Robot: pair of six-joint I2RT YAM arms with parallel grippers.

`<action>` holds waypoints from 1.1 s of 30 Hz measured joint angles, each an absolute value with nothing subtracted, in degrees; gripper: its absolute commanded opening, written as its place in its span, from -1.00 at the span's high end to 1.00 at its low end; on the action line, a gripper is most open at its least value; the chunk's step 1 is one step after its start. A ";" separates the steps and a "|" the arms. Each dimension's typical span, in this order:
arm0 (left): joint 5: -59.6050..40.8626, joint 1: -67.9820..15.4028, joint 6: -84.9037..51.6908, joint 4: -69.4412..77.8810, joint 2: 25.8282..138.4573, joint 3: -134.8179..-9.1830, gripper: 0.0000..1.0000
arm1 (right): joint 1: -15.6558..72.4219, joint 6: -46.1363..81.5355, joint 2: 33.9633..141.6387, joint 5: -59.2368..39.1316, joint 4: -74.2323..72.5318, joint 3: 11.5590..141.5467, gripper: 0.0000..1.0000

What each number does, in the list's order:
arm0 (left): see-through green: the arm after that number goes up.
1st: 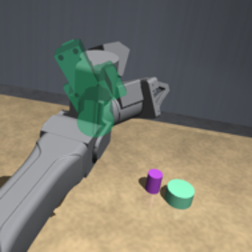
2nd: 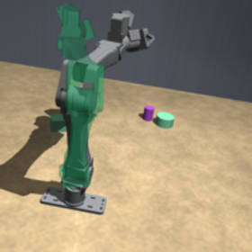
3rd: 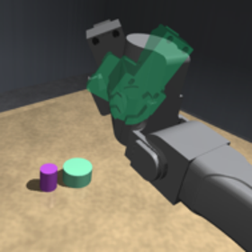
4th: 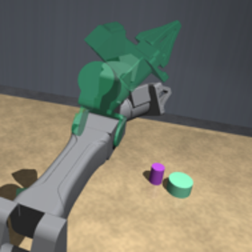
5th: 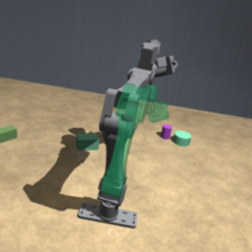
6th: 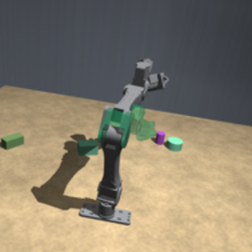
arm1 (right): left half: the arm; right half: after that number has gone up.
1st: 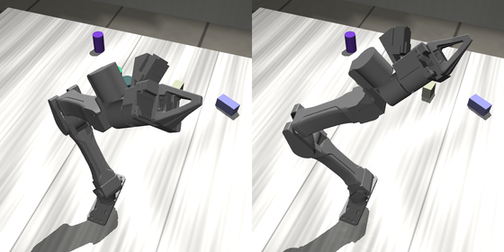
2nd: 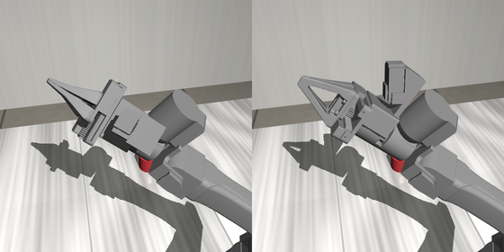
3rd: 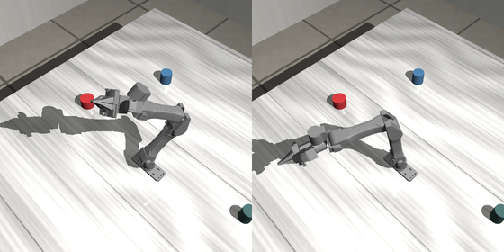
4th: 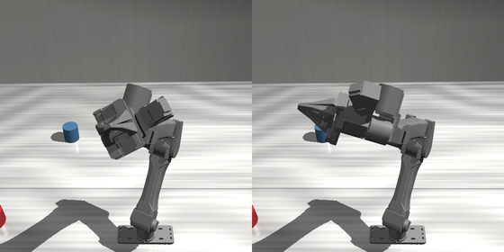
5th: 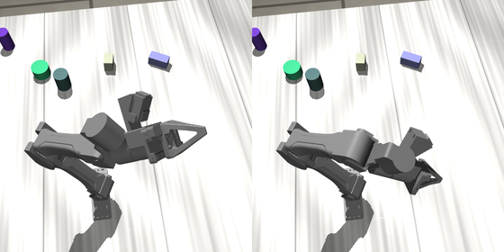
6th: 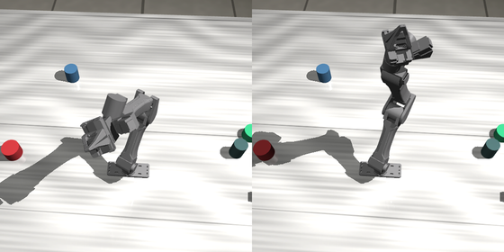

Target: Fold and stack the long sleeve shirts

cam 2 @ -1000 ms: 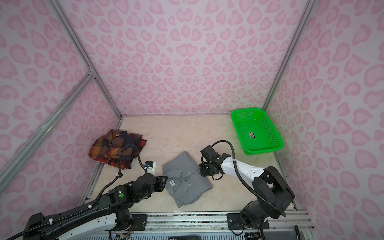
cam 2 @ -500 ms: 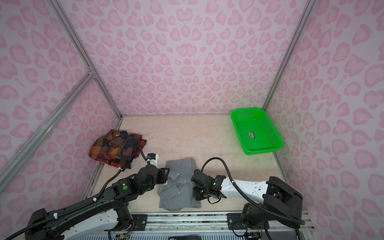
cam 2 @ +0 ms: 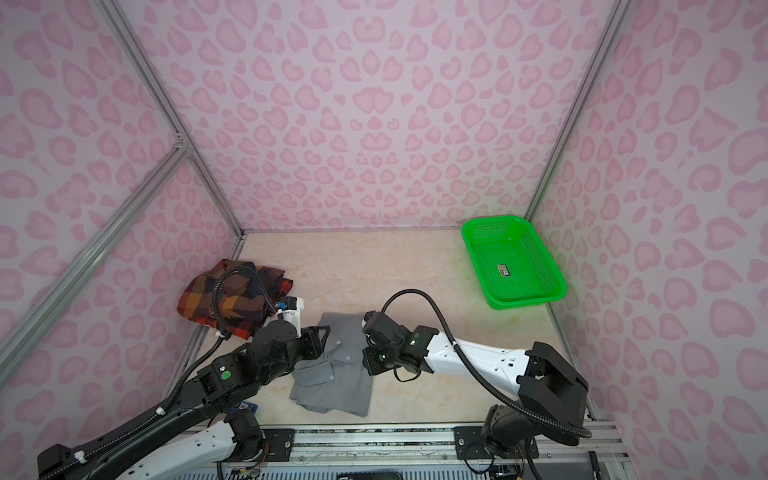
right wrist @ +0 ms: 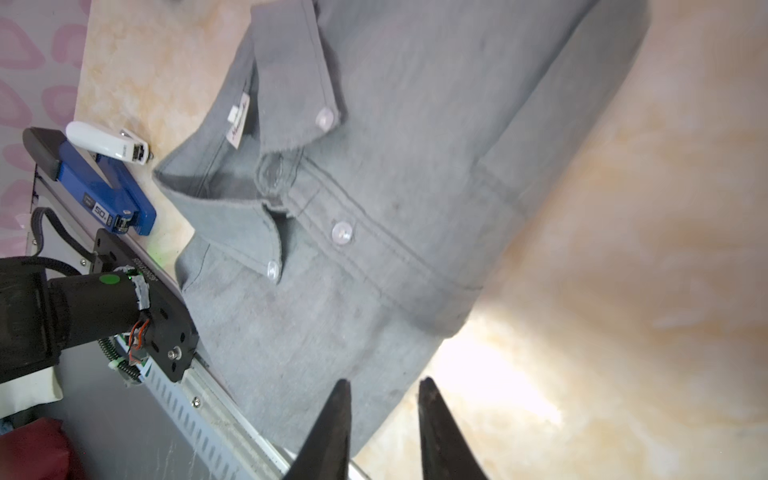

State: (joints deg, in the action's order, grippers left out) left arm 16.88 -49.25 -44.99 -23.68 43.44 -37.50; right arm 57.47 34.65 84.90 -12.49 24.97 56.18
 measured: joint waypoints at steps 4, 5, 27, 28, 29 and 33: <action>17.74 -49.25 -45.45 -26.57 41.19 -37.45 0.15 | 56.45 26.83 92.18 -13.54 27.31 63.83 0.48; 17.87 -49.25 -45.80 -27.11 40.84 -37.39 0.15 | 56.27 25.19 94.56 -13.91 28.08 65.73 0.48; 15.79 -49.25 -47.24 -28.38 43.94 -36.88 0.14 | 30.26 49.39 88.53 -7.53 1.76 37.10 0.56; 15.25 -49.25 -46.74 -27.92 44.62 -36.88 0.12 | 30.79 50.96 86.67 -6.55 2.35 35.90 0.44; 14.66 -49.25 -46.52 -27.42 45.36 -36.88 0.09 | 31.99 52.71 85.08 -5.74 3.14 35.22 0.30; 11.42 -49.25 -45.54 -24.34 49.43 -36.95 -0.01 | 41.01 57.74 83.35 -6.04 8.67 39.66 -0.01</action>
